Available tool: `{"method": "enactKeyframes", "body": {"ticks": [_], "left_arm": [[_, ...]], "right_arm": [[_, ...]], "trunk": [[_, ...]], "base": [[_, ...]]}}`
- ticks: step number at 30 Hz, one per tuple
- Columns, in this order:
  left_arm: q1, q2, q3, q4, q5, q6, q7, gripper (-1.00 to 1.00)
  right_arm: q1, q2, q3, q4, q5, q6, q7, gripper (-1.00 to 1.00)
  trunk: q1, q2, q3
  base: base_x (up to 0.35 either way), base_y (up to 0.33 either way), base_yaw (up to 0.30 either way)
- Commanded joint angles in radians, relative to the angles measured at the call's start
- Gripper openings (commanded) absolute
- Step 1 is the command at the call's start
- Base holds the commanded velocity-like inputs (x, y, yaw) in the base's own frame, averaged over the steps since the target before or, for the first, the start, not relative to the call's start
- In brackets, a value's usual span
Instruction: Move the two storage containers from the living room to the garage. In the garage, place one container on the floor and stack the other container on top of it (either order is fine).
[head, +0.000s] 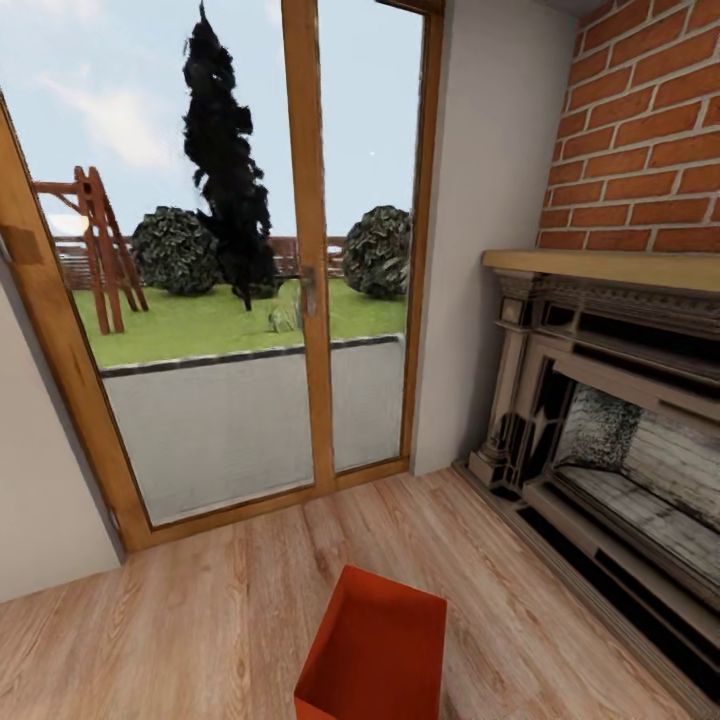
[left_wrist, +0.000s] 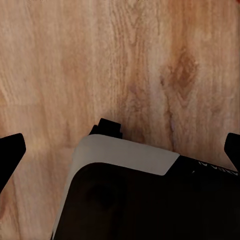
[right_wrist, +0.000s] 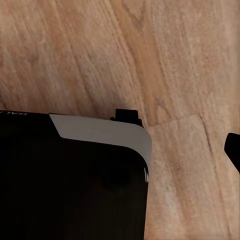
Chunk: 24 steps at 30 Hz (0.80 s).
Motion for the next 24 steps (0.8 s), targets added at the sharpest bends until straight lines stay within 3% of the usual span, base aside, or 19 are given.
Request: {"method": "enactKeyframes", "body": {"ticks": [1, 5, 20, 24], "left_arm": [[0.0, 0.0, -0.006, 0.0, 0.006, -0.003, 0.002, 1.0], [0.0, 0.0, -0.006, 0.0, 0.006, -0.002, 0.002, 1.0], [0.0, 0.0, -0.006, 0.0, 0.006, -0.002, 0.001, 1.0], [0.0, 0.0, -0.006, 0.0, 0.006, -0.003, 0.002, 1.0]], "right_arm": [[-0.001, 0.0, 0.008, 0.003, -0.003, -0.006, 0.003, 1.0], [-0.001, 0.0, 0.009, 0.003, -0.002, -0.006, 0.003, 1.0], [-0.001, 0.0, 0.01, 0.003, -0.002, -0.006, 0.003, 1.0], [-0.001, 0.0, 0.01, 0.003, -0.002, -0.006, 0.003, 1.0]], "trunk": [[0.0, -0.001, -0.001], [0.0, -0.001, -0.001], [0.0, -0.001, -0.001], [0.0, -0.001, -0.001]], "base": [[0.0, 0.0, -0.015], [0.042, 0.064, -0.007], [0.156, 0.253, 0.0], [0.079, 0.08, 0.0]]}}
